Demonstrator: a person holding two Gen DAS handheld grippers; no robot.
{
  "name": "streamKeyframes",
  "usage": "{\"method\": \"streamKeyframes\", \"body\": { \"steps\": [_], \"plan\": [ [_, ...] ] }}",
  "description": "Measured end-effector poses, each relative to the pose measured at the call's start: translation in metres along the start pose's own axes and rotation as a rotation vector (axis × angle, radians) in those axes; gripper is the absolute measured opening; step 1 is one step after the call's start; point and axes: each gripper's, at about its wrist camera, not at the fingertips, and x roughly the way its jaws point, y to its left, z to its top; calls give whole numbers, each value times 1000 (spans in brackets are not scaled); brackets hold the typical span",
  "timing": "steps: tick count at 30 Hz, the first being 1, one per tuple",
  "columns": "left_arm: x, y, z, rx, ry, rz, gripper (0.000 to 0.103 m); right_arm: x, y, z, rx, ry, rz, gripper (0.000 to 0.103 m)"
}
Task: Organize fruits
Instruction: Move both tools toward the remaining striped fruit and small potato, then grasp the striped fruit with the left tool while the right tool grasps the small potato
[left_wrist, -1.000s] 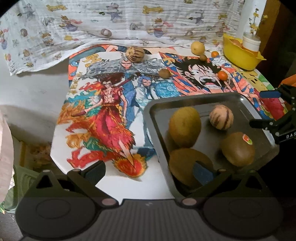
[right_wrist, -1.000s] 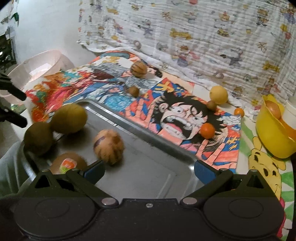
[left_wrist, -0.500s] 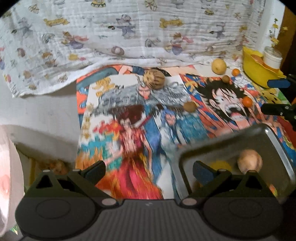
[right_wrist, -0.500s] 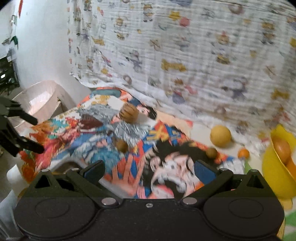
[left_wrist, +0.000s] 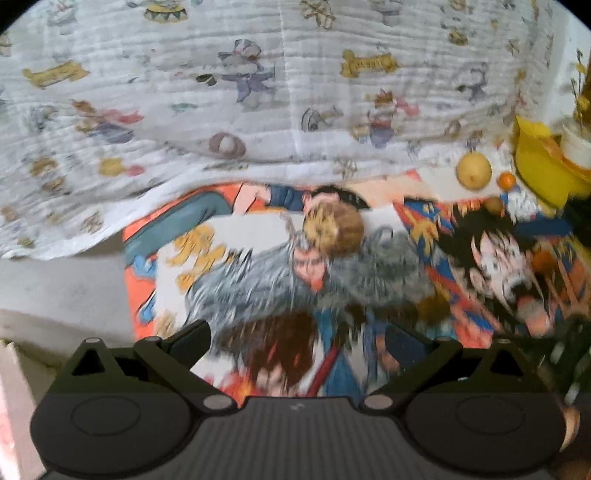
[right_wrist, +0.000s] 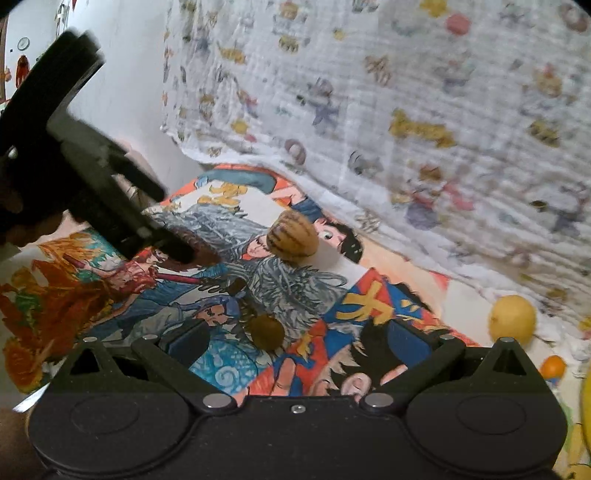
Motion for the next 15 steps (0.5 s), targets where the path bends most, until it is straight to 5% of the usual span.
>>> {"method": "streamKeyframes", "body": {
  "steps": [15],
  "plan": [
    [73,3,25,-40,-120,-118,102,52,6,-9,-1,74,56,81]
  ]
}}
